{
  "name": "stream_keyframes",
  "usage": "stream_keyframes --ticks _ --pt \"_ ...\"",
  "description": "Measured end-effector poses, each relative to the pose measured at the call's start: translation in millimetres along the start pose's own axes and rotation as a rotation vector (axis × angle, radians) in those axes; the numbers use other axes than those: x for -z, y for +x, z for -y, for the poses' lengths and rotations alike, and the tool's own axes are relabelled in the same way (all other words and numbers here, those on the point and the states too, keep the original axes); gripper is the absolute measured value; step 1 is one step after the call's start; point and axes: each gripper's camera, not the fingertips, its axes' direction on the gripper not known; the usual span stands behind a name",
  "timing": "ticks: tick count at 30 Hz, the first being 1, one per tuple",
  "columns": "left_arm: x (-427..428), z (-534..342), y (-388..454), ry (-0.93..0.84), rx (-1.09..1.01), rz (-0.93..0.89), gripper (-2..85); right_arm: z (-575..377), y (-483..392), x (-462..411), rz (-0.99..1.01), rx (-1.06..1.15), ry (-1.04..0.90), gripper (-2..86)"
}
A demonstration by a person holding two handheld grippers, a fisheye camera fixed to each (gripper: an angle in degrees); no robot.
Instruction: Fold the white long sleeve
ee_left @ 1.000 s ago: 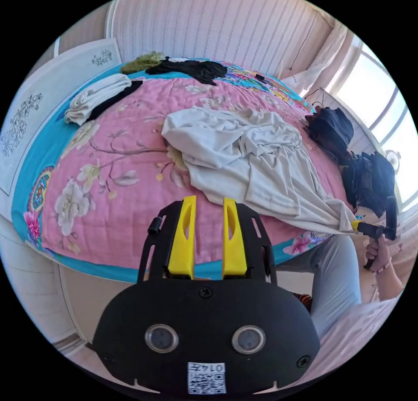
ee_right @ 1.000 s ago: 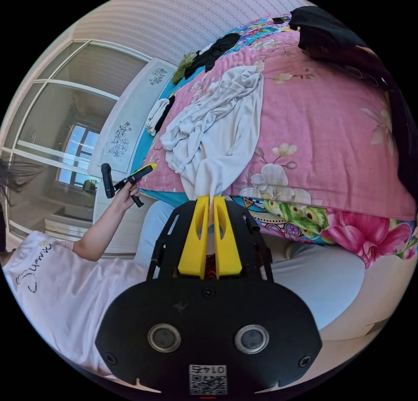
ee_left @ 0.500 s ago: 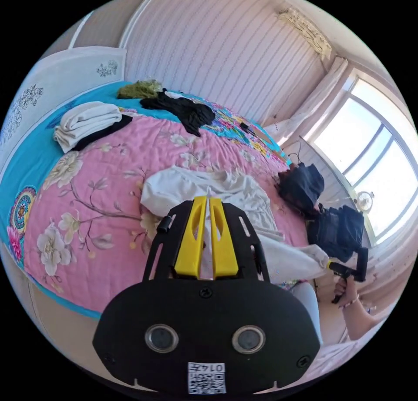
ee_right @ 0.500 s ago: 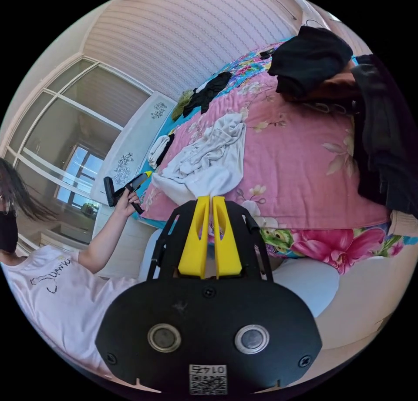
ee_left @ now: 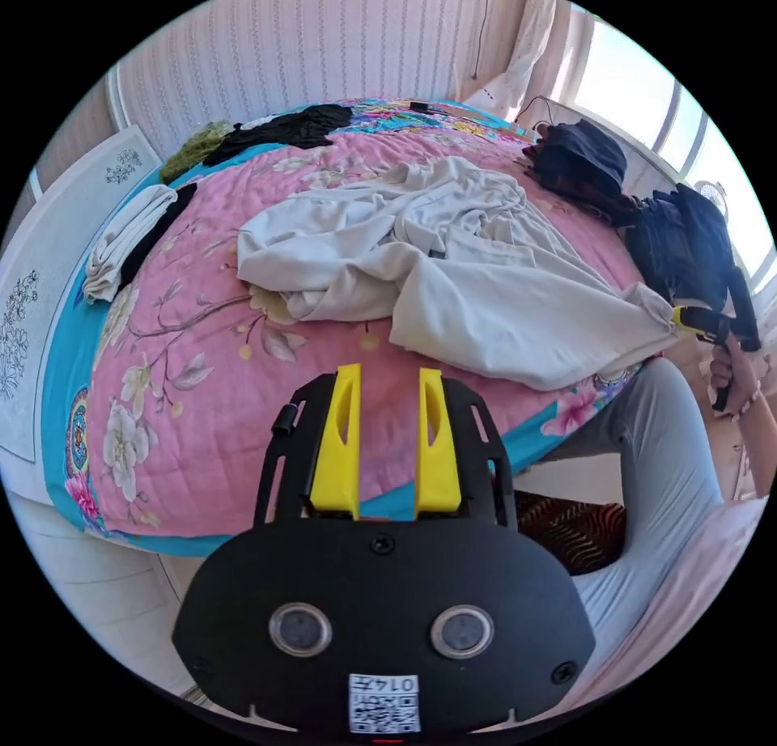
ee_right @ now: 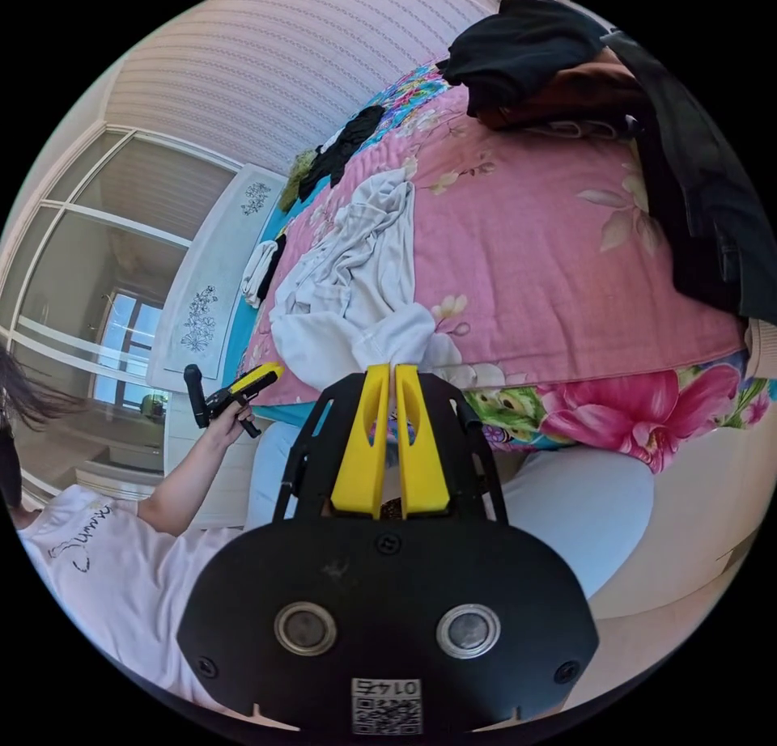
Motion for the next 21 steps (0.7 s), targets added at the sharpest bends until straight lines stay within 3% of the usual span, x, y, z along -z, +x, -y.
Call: stream_keyframes --ticks 4,7,9,21 --pt "0 24 3 0.012 0.032 -0.096 1.6 -13 -4 15 0.01 0.015 0.024 0.5" --pt "14 32 0 -0.051 0.038 -0.164 0.0 -22 -6 32 0.025 0.03 0.063 0.4" --pt "38 24 -7 -0.001 0.039 -0.194 -0.4 -28 -4 44 0.047 0.023 0.091 0.3" --pt "202 -132 -78 0.27 0.309 -0.465 -0.9 -82 -13 90 0.099 0.074 0.107 0.0"
